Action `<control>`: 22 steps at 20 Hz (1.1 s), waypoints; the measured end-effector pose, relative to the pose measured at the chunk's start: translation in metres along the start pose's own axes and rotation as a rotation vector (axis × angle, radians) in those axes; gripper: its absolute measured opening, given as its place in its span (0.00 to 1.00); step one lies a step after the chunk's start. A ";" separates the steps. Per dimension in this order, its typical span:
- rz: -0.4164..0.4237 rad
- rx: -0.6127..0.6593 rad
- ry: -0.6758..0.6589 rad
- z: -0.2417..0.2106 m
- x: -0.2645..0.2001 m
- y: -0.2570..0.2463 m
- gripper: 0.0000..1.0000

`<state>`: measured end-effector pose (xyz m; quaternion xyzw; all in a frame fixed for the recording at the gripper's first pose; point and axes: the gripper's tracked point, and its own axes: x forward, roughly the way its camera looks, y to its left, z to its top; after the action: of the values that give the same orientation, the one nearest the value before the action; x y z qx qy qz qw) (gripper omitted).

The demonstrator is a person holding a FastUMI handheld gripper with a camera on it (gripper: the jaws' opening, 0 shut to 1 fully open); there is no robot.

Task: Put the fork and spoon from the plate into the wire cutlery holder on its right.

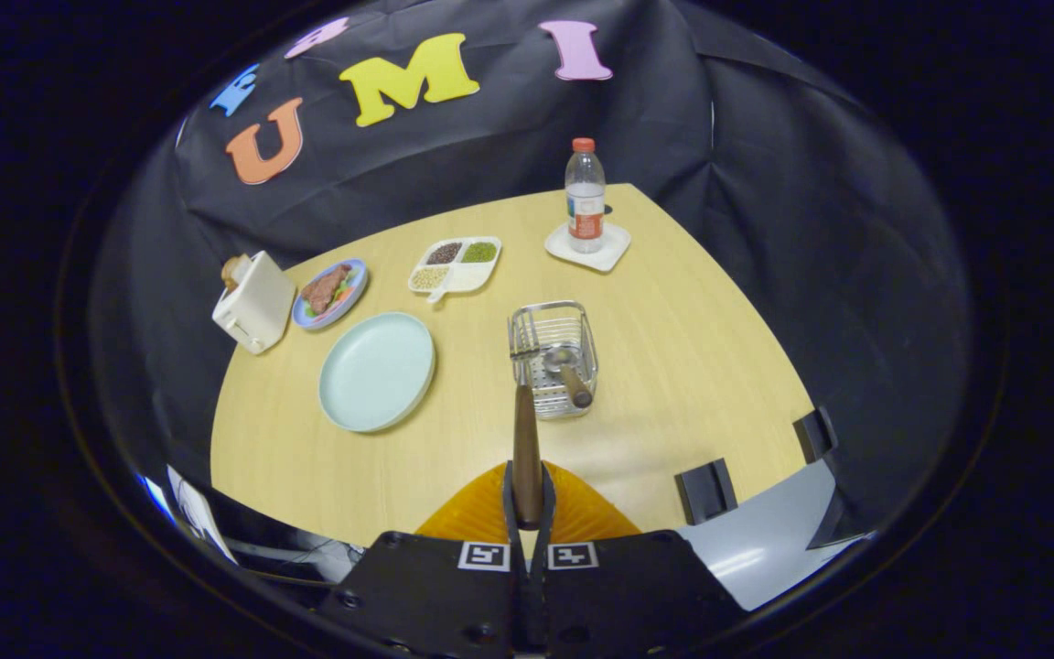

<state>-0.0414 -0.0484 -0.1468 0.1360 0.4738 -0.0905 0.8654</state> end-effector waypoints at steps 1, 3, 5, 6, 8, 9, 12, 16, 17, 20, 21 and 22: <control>-0.008 0.010 -0.002 0.003 0.001 -0.001 0.00; -0.024 0.025 0.004 0.004 0.003 -0.003 0.01; -0.032 0.039 0.012 0.007 0.007 -0.004 0.00; -0.032 0.045 0.017 0.008 0.008 -0.002 0.01; -0.032 0.058 0.025 0.006 0.010 -0.001 0.01; -0.037 0.054 0.019 0.007 0.012 -0.001 0.01; -0.046 0.060 0.003 0.010 0.013 0.001 0.04; -0.060 0.054 -0.049 0.023 0.010 0.000 0.16; -0.058 0.051 -0.073 0.027 0.009 0.002 0.19; -0.057 0.033 -0.126 0.036 0.004 0.009 0.33; -0.056 0.027 -0.132 0.037 0.004 0.013 0.37; -0.043 0.026 -0.138 0.037 0.005 0.017 0.40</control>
<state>-0.0049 -0.0444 -0.1295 0.1303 0.4145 -0.1245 0.8920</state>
